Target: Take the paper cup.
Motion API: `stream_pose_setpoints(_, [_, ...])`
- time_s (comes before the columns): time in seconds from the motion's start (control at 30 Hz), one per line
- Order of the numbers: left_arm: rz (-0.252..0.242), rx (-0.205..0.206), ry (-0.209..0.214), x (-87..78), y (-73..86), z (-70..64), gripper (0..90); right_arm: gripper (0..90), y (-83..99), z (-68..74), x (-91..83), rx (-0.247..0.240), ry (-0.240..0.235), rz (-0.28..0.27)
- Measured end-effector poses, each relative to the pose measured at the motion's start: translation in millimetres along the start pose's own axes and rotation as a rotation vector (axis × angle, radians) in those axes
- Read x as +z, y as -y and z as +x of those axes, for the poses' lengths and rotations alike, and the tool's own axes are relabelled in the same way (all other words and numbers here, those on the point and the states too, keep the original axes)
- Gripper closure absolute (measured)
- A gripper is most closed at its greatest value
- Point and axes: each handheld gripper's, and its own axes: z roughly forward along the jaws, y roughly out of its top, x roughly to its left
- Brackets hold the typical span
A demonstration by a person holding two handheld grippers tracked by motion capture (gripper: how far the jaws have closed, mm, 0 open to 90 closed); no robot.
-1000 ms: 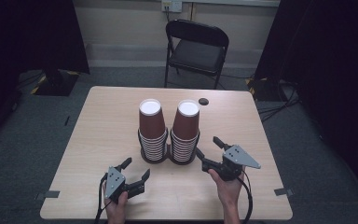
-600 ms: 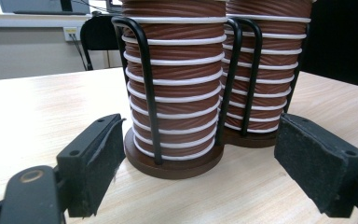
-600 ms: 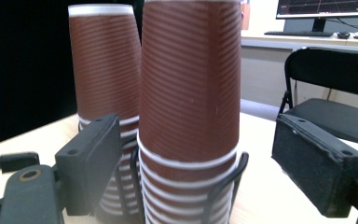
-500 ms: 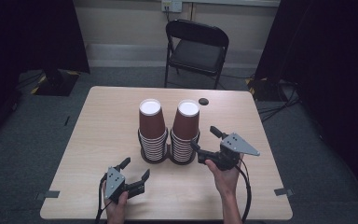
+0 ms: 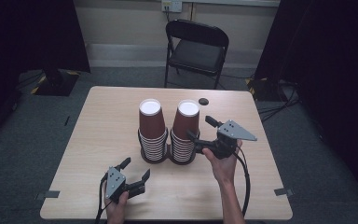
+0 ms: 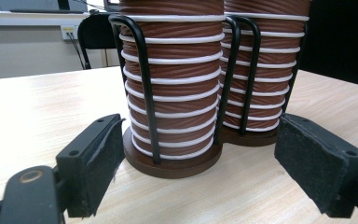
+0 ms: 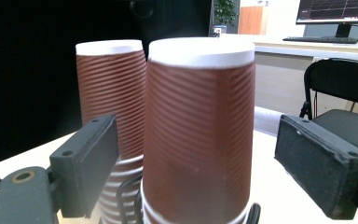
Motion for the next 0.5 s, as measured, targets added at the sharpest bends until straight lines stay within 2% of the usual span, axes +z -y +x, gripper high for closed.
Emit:
stream_pose_setpoints(0.13, [-0.002,-0.003,0.002,-0.4,0.1,0.3,15.6,13.0,-5.4,-2.2,6.0,0.004,-0.006,0.003])
stream_pose_setpoints(0.27, [-0.003,-0.006,0.003,-0.6,0.2,0.6,15.7,12.7,-9.7,-3.2,14.8,-0.014,0.002,0.021])
stream_pose_setpoints(0.5, [-0.005,-0.001,0.004,-0.7,0.2,0.6,15.7,12.7,-13.3,-7.3,31.1,0.004,-0.014,0.026])
